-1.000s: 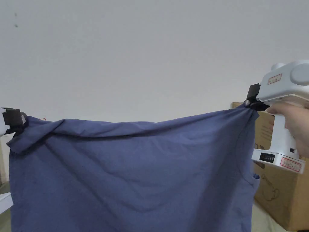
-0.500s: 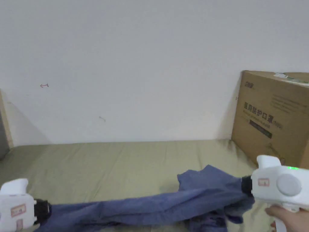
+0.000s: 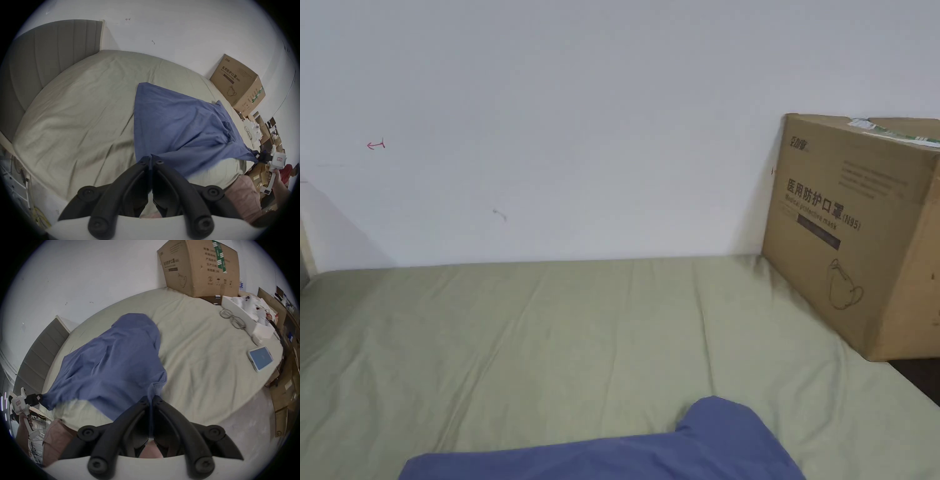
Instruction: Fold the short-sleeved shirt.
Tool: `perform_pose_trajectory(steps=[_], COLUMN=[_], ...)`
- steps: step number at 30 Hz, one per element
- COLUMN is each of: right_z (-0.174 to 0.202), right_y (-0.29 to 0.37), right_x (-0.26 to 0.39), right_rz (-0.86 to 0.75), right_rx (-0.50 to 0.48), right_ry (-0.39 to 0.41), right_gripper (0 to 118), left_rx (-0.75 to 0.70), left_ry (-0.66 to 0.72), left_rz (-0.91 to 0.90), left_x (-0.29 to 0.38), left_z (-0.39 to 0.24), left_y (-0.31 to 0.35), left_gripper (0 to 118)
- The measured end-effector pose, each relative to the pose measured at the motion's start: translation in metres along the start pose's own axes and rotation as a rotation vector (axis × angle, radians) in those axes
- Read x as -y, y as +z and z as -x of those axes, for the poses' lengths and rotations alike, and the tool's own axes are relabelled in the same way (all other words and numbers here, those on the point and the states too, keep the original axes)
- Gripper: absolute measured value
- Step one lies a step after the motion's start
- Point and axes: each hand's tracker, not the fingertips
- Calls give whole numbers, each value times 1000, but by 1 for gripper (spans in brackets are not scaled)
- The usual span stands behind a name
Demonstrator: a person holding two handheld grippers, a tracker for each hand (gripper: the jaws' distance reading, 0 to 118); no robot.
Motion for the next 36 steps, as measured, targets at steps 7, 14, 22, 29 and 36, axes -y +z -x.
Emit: perform_pose_trajectory(steps=[7, 14, 22, 29, 36], right_z=[-5, 25, 132, 166, 163], right_y=[-13, 40, 126, 125, 125], right_x=[5, -35, -42, -32, -36], right_rz=[67, -184, -741, -826, -790], right_rx=[50, -4, -90, -64, -51], right_ry=[-40, -55, 161, 204, 238], right_gripper=[8, 116, 12, 0, 0], left_rx=[-20, 22, 107, 68, 55], left_ry=[-23, -22, -154, -211, -246], left_rz=[65, -135, -670, -778, -722], left_x=[8, -11, -31, -20, -76], left_z=[0, -22, -99, -139, -133], left_y=[-2, 42, 127, 126, 124], left_gripper=[12, 112, 40, 0, 0])
